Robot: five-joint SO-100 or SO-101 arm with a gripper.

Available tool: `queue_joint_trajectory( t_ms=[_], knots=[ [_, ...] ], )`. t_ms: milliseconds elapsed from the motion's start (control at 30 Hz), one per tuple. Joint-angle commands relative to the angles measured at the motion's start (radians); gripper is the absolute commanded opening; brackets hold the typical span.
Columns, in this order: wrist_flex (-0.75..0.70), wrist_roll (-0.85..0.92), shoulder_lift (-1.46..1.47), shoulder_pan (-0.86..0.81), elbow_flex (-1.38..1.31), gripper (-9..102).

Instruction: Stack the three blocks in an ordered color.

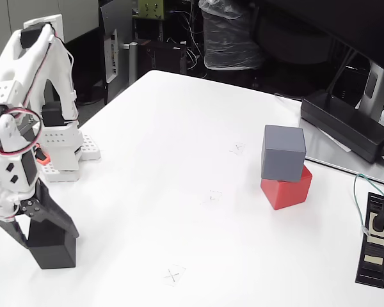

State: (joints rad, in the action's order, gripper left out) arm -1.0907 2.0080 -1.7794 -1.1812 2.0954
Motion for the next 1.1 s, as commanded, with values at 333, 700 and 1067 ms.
queue_joint_trajectory(
  t_ms=[333, 700, 1067],
  knots=[
    [0.037, 0.008, 0.0, 0.018, -0.026, 16],
    [0.035, 0.009, -0.166, 0.127, -0.028, 13],
    [0.046, -0.235, -0.509, 0.457, -0.038, 12]
  ],
)
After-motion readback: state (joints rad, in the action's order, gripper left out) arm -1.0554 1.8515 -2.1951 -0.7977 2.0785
